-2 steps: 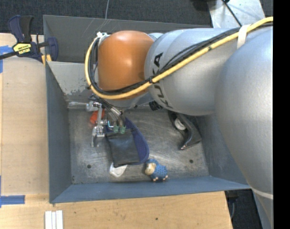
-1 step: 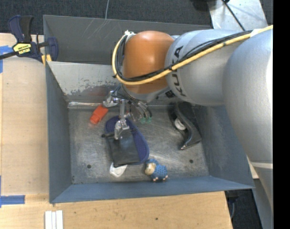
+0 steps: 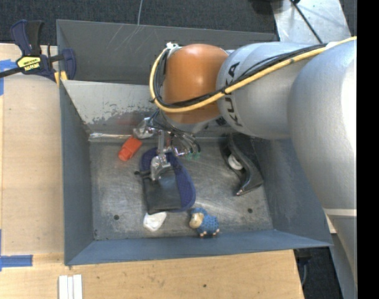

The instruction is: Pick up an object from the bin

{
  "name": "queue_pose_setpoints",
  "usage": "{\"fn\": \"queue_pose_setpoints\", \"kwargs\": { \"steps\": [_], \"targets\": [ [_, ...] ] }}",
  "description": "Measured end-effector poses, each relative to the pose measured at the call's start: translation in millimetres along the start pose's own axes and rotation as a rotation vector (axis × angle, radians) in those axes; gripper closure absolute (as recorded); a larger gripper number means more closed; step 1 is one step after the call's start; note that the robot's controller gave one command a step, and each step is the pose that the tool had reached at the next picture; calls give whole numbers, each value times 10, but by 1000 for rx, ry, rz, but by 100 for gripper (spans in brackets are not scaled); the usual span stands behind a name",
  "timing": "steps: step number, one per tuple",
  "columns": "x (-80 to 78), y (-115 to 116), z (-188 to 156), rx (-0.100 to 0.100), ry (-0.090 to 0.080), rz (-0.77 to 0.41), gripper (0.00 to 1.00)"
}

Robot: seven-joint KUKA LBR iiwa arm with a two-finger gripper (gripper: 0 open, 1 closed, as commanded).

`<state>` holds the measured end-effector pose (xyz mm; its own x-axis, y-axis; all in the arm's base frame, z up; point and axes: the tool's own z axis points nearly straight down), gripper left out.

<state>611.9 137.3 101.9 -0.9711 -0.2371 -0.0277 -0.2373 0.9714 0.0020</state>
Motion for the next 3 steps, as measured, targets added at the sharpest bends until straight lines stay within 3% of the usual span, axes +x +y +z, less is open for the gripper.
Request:
{"fn": "queue_pose_setpoints", "kwargs": {
  "steps": [1,2,3],
  "targets": [
    [13,-13,35,0,3,3,100],
    [174,34,-1146,2,16,-38,100],
    [-124,73,-1010,1,21,-2,100]
  ]
}}
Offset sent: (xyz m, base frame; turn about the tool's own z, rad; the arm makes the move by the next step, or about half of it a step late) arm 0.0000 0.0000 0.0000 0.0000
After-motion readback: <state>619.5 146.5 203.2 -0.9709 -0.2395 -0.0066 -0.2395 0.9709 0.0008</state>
